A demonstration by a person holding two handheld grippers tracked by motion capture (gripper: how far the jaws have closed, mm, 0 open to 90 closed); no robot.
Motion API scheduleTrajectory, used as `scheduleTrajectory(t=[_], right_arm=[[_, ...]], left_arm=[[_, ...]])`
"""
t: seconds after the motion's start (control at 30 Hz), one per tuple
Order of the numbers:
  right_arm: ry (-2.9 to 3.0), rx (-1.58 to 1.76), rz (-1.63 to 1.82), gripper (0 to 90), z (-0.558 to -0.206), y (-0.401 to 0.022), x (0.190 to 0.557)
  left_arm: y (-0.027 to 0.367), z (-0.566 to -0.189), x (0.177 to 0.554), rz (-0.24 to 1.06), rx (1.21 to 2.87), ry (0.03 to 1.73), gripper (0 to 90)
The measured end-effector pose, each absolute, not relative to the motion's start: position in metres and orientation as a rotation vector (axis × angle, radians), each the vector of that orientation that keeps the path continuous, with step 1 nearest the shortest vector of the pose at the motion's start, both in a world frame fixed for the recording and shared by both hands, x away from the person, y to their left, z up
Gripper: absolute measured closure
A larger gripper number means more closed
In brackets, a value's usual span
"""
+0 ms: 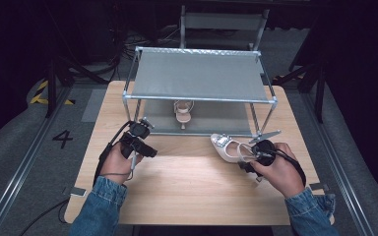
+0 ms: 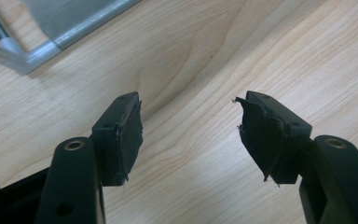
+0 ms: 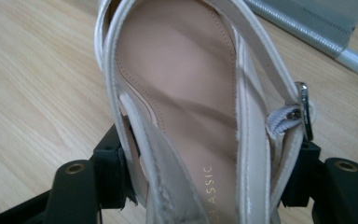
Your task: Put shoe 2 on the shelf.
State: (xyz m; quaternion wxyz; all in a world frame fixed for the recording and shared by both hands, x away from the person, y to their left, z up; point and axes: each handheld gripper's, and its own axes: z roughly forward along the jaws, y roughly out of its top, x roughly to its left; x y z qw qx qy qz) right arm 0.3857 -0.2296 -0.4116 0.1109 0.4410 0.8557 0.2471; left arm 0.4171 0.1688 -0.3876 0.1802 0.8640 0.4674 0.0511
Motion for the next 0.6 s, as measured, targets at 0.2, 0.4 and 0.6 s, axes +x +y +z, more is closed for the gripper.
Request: scheduleTrajectory(t=[0.2, 0.4, 0.6], right_arm=[[2.463, 1.332, 0.709, 34.4, -0.405, -0.219, 0.402], [2.418, 1.386, 0.682, 34.4, -0.404, -0.205, 0.421], [2.393, 1.421, 0.674, 34.3, -0.405, -0.189, 0.438]], left_arm=[[0.179, -0.386, 0.417, 0.144, 2.438, 1.299, 36.5], [0.191, -0.385, 0.416, 0.139, 2.416, 1.305, 36.4], [0.198, -0.386, 0.419, 0.143, 2.417, 1.318, 36.4]])
